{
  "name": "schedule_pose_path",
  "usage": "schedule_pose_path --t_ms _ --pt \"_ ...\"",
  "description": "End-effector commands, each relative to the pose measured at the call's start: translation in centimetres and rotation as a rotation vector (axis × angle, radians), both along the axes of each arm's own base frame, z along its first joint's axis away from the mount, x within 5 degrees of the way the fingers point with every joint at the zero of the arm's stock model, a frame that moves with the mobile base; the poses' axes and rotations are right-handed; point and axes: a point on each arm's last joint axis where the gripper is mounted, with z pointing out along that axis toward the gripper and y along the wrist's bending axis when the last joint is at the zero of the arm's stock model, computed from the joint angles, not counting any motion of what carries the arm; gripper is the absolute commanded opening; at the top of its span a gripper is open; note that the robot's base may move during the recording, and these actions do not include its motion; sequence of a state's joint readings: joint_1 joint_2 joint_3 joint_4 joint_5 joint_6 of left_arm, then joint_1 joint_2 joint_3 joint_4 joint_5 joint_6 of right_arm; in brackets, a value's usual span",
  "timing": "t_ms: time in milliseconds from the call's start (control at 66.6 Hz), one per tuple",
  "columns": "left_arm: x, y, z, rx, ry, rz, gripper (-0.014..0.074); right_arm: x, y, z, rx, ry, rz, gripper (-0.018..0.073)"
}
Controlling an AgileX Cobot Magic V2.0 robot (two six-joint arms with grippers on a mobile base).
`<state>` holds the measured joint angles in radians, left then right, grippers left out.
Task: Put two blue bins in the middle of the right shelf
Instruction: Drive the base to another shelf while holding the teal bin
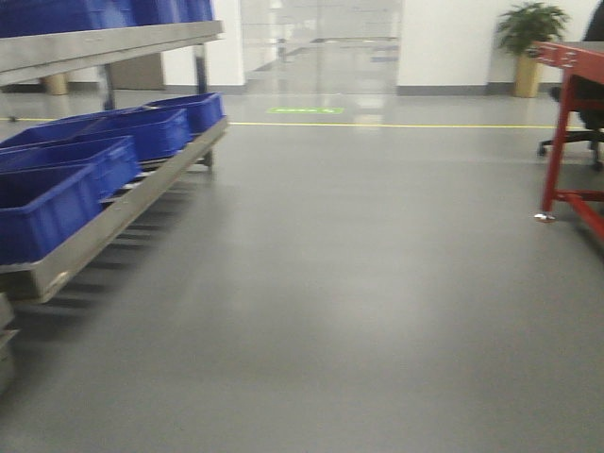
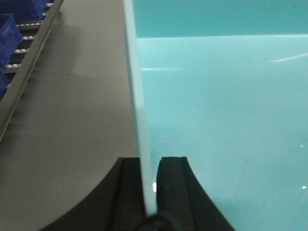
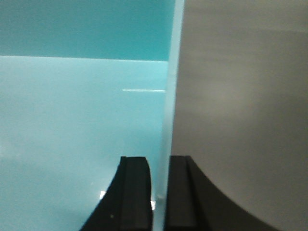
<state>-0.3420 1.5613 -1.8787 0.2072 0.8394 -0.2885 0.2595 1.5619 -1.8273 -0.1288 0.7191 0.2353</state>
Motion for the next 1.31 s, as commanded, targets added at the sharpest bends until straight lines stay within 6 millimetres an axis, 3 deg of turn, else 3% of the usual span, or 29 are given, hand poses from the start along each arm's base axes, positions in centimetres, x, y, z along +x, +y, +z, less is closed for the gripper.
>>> schedule_pose_path --t_ms 0,1291 --pt "-0.34 -0.12 0.97 -0.025 -0.055 -0.02 -0.0111 -0.34 0.15 1.38 0.017 -0.091 0.019 -0.0162" --pt "-0.34 -0.12 0.97 -0.025 -0.055 -0.02 -0.0111 -0.33 0.16 1.43 0.019 -0.096 0.02 -0.0162"
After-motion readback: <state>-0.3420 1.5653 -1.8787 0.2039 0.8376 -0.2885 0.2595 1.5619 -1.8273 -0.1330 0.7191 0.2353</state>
